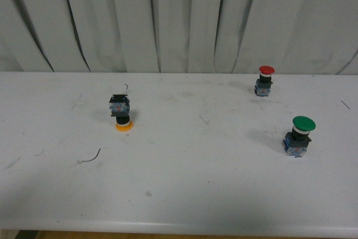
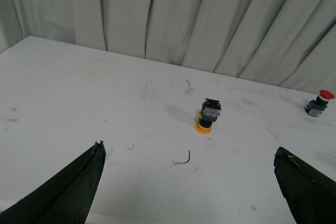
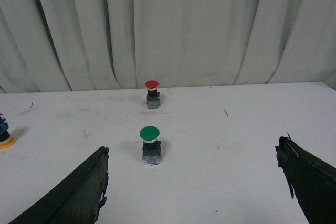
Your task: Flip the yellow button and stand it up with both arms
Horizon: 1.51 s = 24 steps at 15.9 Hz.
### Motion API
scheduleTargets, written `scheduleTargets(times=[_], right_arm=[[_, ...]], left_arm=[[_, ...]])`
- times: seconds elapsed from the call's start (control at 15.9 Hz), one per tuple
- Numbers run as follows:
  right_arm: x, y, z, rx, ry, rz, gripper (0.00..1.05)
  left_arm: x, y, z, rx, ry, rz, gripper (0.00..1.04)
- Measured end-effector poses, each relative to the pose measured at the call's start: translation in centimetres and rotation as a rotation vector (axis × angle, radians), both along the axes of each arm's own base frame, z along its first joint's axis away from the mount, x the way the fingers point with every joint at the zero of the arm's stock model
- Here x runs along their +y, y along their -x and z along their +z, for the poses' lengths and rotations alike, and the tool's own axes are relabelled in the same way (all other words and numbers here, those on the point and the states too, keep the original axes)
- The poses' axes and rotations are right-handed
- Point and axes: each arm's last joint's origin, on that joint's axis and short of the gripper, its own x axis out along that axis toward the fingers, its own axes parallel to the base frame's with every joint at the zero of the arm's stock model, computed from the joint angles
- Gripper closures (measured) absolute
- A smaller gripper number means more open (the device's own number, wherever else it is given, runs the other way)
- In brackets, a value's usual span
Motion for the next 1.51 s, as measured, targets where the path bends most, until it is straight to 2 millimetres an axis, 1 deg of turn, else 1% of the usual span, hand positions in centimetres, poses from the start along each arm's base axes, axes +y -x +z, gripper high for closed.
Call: scheduleTargets(times=[0.13, 0.19, 0.25, 0.31, 0.38, 0.44, 0.5, 0.57, 0.69, 0.82, 0.88, 1.01, 1.07, 1.26, 1.38, 1.51], right_arm=[[0.0, 0.0, 0.0, 0.0, 0.0, 0.0, 0.07], [0.0, 0.0, 0.0, 0.0, 0.0, 0.0, 0.07], [0.0, 0.0, 0.0, 0.0, 0.0, 0.0, 0.07], [0.0, 0.0, 0.0, 0.0, 0.0, 0.0, 0.07], [0.0, 0.0, 0.0, 0.0, 0.0, 0.0, 0.07], [0.0, 0.0, 0.0, 0.0, 0.0, 0.0, 0.07], [0.0, 0.0, 0.0, 0.0, 0.0, 0.0, 0.07], [0.0, 0.0, 0.0, 0.0, 0.0, 0.0, 0.07], [0.0, 0.0, 0.0, 0.0, 0.0, 0.0, 0.07], [0.0, 0.0, 0.0, 0.0, 0.0, 0.0, 0.07], [0.0, 0.0, 0.0, 0.0, 0.0, 0.0, 0.07], [0.0, 0.0, 0.0, 0.0, 0.0, 0.0, 0.07], [0.0, 0.0, 0.0, 0.0, 0.0, 0.0, 0.07], [0.0, 0.0, 0.0, 0.0, 0.0, 0.0, 0.07], [0.0, 0.0, 0.0, 0.0, 0.0, 0.0, 0.07], [0.0, 0.0, 0.0, 0.0, 0.0, 0.0, 0.07]], left_arm=[[-0.6, -2.9, 0.3, -0.012, -0.013, -0.05, 0.07], [-1.2, -5.5, 1.4, -0.042, -0.025, -0.093, 0.07], [-2.0, -8.8, 2.6, -0.071, -0.043, -0.126, 0.07], [-2.8, -11.9, 2.8, -0.048, -0.049, -0.153, 0.07], [-3.7, -15.4, 1.9, 0.043, -0.055, -0.173, 0.07], [-4.6, -18.9, 0.1, 0.153, -0.066, -0.177, 0.07], [-5.5, -21.5, -1.4, 0.228, -0.072, -0.189, 0.07], [-6.4, -24.2, -2.7, 0.292, -0.083, -0.19, 0.07], [-8.0, -27.6, -3.7, 0.355, -0.093, -0.2, 0.07], [-8.8, -29.8, -4.1, 0.408, -0.099, -0.199, 0.07], [-9.0, -30.5, -4.5, 0.439, -0.094, -0.202, 0.07], [-8.9, -31.8, -5.7, 0.539, -0.062, -0.177, 0.07], [-8.7, -32.1, -6.3, 0.583, -0.048, -0.161, 0.07], [-8.6, -32.8, -6.3, 0.593, -0.059, -0.136, 0.07], [-8.9, -32.9, -6.9, 0.601, -0.08, -0.163, 0.07], [-9.1, -33.1, -7.7, 0.596, -0.138, -0.211, 0.07]])
